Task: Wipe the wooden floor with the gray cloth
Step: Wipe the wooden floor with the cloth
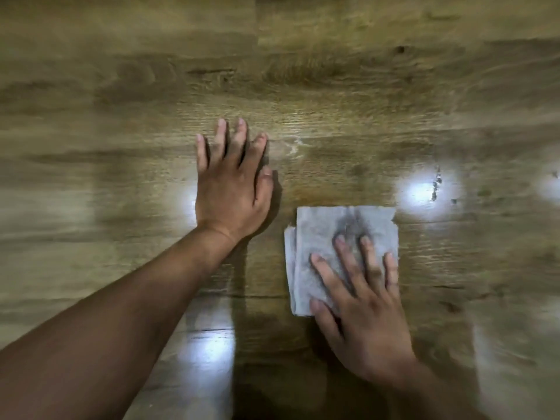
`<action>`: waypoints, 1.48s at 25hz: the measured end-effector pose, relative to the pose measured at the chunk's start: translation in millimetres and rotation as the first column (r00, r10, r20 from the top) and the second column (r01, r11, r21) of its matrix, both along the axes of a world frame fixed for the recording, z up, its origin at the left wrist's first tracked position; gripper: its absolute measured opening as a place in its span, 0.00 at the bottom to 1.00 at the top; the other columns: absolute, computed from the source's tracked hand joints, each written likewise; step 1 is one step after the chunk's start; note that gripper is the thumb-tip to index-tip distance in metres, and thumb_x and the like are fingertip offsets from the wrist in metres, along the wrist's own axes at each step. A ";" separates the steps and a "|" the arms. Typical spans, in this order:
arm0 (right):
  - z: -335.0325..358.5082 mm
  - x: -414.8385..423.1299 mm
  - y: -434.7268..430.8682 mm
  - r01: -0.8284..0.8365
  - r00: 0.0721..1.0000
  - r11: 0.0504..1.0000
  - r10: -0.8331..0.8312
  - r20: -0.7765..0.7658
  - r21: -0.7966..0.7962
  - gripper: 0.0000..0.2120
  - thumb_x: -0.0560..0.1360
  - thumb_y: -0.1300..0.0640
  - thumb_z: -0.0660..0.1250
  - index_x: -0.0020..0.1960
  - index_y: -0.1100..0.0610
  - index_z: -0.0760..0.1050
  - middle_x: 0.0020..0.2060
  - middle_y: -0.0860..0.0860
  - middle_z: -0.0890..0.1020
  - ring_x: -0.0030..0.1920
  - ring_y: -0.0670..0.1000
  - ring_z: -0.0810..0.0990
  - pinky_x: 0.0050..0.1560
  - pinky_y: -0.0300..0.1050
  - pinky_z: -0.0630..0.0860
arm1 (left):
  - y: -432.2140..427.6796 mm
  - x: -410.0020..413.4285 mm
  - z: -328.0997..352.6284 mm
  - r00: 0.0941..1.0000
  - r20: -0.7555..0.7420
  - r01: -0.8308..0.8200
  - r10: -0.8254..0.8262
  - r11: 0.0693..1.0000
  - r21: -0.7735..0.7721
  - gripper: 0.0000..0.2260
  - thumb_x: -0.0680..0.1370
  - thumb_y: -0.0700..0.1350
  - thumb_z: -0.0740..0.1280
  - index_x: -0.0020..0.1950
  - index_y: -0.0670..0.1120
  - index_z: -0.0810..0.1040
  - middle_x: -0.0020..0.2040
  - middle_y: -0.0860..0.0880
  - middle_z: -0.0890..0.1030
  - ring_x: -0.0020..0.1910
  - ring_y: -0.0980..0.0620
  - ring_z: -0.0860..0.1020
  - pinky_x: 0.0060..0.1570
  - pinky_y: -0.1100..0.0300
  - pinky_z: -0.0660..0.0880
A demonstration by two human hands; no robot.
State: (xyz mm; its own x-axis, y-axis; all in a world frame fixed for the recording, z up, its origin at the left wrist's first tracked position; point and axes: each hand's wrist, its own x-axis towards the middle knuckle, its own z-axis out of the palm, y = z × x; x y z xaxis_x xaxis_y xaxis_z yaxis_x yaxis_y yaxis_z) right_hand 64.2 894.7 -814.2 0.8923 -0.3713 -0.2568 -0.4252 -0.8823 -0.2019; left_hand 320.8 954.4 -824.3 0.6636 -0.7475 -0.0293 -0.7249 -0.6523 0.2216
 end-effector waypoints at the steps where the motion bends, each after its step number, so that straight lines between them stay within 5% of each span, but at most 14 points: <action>1: -2.3 20.4 -18.5 -0.025 1.000 1.000 0.025 -0.012 -0.009 0.30 0.78 0.36 0.49 0.78 0.41 0.52 0.80 0.50 0.50 0.79 0.59 0.45 0.75 0.67 0.45 | 0.8 -0.2 -0.3 1.000 0.003 -0.006 0.006 1.000 0.003 0.27 0.79 0.53 0.50 0.75 0.44 0.70 0.79 0.40 0.64 0.79 0.36 0.56 0.76 0.34 0.49; 4: -14.0 153.9 -104.3 -0.043 0.999 0.992 0.045 0.022 -0.116 0.31 0.77 0.35 0.44 0.78 0.41 0.45 0.80 0.51 0.44 0.79 0.61 0.41 0.75 0.66 0.40 | 3.1 0.6 -2.4 1.000 0.001 -0.020 0.020 1.000 0.006 0.27 0.80 0.54 0.50 0.75 0.44 0.70 0.78 0.40 0.64 0.79 0.36 0.56 0.76 0.35 0.49; 8: -21.5 303.2 -210.6 0.013 0.999 0.999 -0.014 -0.042 -0.037 0.31 0.77 0.33 0.44 0.78 0.39 0.41 0.80 0.49 0.41 0.79 0.59 0.39 0.74 0.64 0.36 | 2.6 -0.9 -5.9 0.999 0.028 -0.019 0.020 1.000 -0.023 0.26 0.81 0.53 0.51 0.75 0.45 0.70 0.78 0.41 0.65 0.79 0.37 0.57 0.77 0.36 0.49; 11: -21.5 286.3 -190.4 0.057 0.998 0.998 -0.058 -0.018 -0.019 0.29 0.79 0.37 0.43 0.78 0.40 0.42 0.80 0.50 0.42 0.79 0.59 0.39 0.75 0.63 0.36 | 2.0 0.3 -4.2 0.999 -0.020 -0.049 0.048 0.996 -0.069 0.28 0.80 0.54 0.51 0.77 0.43 0.65 0.79 0.41 0.63 0.80 0.39 0.56 0.77 0.38 0.48; 14: -19.2 174.5 -112.7 0.028 0.997 0.996 -0.022 0.076 -0.085 0.27 0.81 0.42 0.42 0.79 0.44 0.45 0.80 0.52 0.45 0.79 0.59 0.41 0.76 0.65 0.41 | 2.5 -2.1 -3.3 0.998 -0.054 -0.047 0.037 0.982 -0.185 0.30 0.81 0.55 0.54 0.78 0.39 0.60 0.80 0.37 0.58 0.80 0.38 0.56 0.77 0.36 0.49; 17: -0.8 28.6 -2.0 -0.027 0.999 1.000 0.027 0.035 0.016 0.30 0.78 0.45 0.52 0.79 0.44 0.51 0.80 0.52 0.51 0.79 0.61 0.49 0.72 0.70 0.54 | 5.5 -2.6 -4.1 0.998 0.059 0.035 -0.023 0.979 -0.199 0.31 0.81 0.57 0.56 0.77 0.38 0.63 0.79 0.37 0.60 0.79 0.38 0.57 0.76 0.34 0.48; 19: 5.8 4.7 -1.2 -0.066 0.996 0.997 0.063 0.055 0.042 0.30 0.76 0.42 0.56 0.77 0.43 0.58 0.79 0.51 0.57 0.78 0.61 0.55 0.71 0.71 0.56 | 7.4 -0.6 -3.9 0.994 0.104 0.038 -0.015 0.974 -0.224 0.31 0.80 0.59 0.56 0.77 0.39 0.64 0.79 0.38 0.62 0.79 0.40 0.59 0.75 0.33 0.48; 24: -16.0 207.4 -131.9 -0.077 0.994 0.988 0.086 0.065 -0.132 0.29 0.79 0.38 0.46 0.78 0.39 0.45 0.80 0.51 0.46 0.79 0.60 0.43 0.74 0.67 0.43 | 4.6 -0.7 -6.4 0.997 0.075 0.024 -0.008 0.979 -0.205 0.32 0.80 0.60 0.56 0.76 0.39 0.66 0.78 0.39 0.64 0.79 0.40 0.60 0.75 0.32 0.50; 28: -11.4 308.4 -187.4 0.081 0.989 0.997 -0.080 -0.126 0.007 0.29 0.79 0.36 0.45 0.77 0.37 0.39 0.79 0.49 0.37 0.78 0.59 0.35 0.74 0.66 0.36 | 3.8 -1.7 -6.1 0.999 0.054 0.013 -0.001 0.976 -0.218 0.31 0.81 0.58 0.55 0.77 0.39 0.65 0.79 0.39 0.63 0.79 0.40 0.59 0.76 0.34 0.49; 32: -9.1 213.6 -117.5 -0.061 0.998 0.997 0.059 -0.028 -0.050 0.30 0.80 0.36 0.44 0.78 0.39 0.40 0.79 0.50 0.39 0.78 0.59 0.35 0.75 0.64 0.37 | 5.9 0.6 -3.1 0.999 -0.008 -0.037 0.036 0.952 -0.305 0.30 0.80 0.57 0.56 0.75 0.38 0.67 0.77 0.38 0.65 0.78 0.39 0.61 0.75 0.33 0.49; 37: 16.1 -8.2 18.3 0.148 0.989 0.976 -0.149 -0.006 0.158 0.28 0.78 0.39 0.53 0.77 0.40 0.56 0.80 0.49 0.53 0.79 0.58 0.50 0.74 0.65 0.51 | 6.1 1.8 -11.6 0.999 0.023 0.053 -0.049 0.967 -0.250 0.31 0.80 0.60 0.56 0.75 0.40 0.67 0.77 0.39 0.65 0.79 0.39 0.60 0.76 0.33 0.49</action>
